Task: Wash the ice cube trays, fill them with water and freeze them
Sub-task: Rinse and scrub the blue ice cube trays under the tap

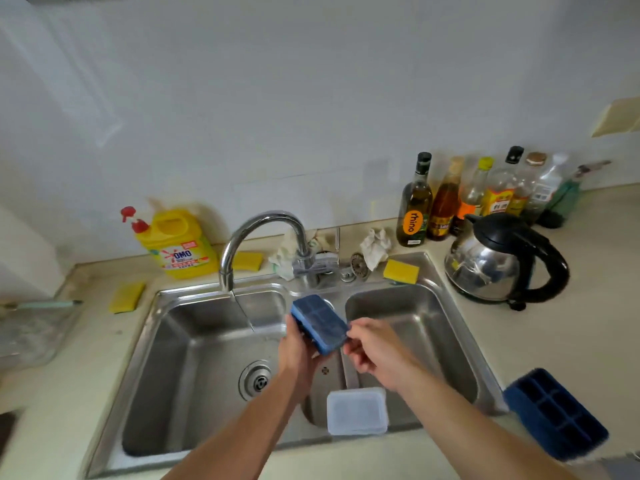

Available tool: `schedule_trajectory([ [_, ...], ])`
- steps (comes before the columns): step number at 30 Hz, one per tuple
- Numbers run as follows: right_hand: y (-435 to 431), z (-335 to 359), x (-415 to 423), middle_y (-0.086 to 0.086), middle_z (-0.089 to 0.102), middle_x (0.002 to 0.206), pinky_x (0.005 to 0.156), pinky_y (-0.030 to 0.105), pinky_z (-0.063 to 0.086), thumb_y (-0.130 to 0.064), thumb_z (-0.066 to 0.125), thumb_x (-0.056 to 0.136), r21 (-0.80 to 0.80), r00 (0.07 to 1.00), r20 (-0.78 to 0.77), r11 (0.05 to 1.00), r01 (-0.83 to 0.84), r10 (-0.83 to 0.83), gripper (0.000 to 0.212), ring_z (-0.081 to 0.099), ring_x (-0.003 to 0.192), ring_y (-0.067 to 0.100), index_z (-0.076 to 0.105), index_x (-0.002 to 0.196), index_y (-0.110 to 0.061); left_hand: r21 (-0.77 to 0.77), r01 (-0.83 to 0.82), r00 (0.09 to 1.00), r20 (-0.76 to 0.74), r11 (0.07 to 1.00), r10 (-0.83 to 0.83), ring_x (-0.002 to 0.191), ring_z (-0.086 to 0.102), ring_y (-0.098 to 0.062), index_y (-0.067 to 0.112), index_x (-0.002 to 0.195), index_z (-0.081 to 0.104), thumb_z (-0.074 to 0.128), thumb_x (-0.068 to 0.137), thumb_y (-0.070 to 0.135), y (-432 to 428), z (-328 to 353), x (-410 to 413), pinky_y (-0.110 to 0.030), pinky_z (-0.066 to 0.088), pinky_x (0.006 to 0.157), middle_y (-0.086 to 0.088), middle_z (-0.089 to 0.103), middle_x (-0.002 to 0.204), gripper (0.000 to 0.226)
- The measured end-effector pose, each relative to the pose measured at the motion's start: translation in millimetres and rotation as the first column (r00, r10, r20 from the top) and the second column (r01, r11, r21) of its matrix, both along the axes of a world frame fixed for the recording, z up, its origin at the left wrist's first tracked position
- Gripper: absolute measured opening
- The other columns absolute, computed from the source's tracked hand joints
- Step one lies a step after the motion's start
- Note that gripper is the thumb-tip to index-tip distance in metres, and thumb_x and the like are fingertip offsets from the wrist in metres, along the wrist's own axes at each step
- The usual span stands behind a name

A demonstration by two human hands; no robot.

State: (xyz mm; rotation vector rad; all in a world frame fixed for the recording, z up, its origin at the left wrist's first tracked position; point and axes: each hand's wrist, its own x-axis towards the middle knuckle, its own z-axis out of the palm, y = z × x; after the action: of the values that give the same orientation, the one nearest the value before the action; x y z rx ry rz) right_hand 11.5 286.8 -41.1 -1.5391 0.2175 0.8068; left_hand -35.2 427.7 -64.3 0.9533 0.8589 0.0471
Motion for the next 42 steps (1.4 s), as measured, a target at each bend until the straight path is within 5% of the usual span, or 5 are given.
schedule_trajectory([
  [8,133,-20,-10,0.003,0.071,0.075,0.05,0.029,0.052,-0.03,0.06,0.097,-0.28,0.945,0.203,0.94,-0.194,0.255,0.02,0.064,0.05,0.012,0.063,0.105,-0.012,-0.041,0.013,0.989,-0.147,0.999,-0.019,0.08,0.076,-0.035,0.017,0.108,0.066,0.03,0.099,0.07,135,-41,1,-0.045,0.061,0.066,-0.016,0.078,0.089,0.065],
  [11,166,-23,-15,-0.004,0.069,0.102,0.063,0.026,0.059,-0.049,0.069,0.087,-0.292,0.918,0.164,0.907,-0.304,0.361,0.057,0.071,0.077,0.008,0.047,0.136,-0.031,0.015,0.117,0.969,-0.221,0.993,-0.111,0.082,0.075,-0.036,0.017,0.11,0.066,0.028,0.098,0.072,164,-50,3,-0.04,0.06,0.06,-0.018,0.077,0.089,0.067],
  [14,192,-27,-15,-0.012,0.066,0.113,0.08,0.032,0.063,-0.057,0.07,0.077,-0.355,0.879,0.197,0.867,-0.348,0.434,0.068,0.071,0.093,0.008,0.048,0.138,-0.037,0.058,0.243,0.943,-0.248,0.968,-0.222,0.078,0.076,-0.031,0.023,0.107,0.065,0.03,0.096,0.074,185,-50,9,-0.037,0.061,0.062,-0.01,0.078,0.079,0.063],
  [29,237,-42,19,0.003,0.078,0.083,0.062,0.034,0.063,-0.042,0.073,0.082,-0.193,0.928,0.158,0.932,-0.306,0.337,0.052,0.075,0.069,0.016,0.06,0.131,-0.032,0.238,0.424,0.884,-0.319,0.874,-0.342,0.086,0.074,-0.033,0.017,0.105,0.068,0.036,0.102,0.063,232,-54,49,-0.045,0.064,0.067,-0.015,0.075,0.097,0.056],
  [42,246,-55,14,0.008,0.076,0.097,0.064,0.039,0.065,-0.039,0.072,0.088,-0.184,0.929,0.201,0.944,-0.275,0.31,0.05,0.076,0.08,0.025,0.054,0.134,-0.027,0.474,0.549,0.835,-0.349,0.689,-0.425,0.096,0.071,-0.037,0.007,0.104,0.068,0.036,0.106,0.053,247,-47,53,-0.053,0.058,0.091,-0.02,0.073,0.1,0.057],
])
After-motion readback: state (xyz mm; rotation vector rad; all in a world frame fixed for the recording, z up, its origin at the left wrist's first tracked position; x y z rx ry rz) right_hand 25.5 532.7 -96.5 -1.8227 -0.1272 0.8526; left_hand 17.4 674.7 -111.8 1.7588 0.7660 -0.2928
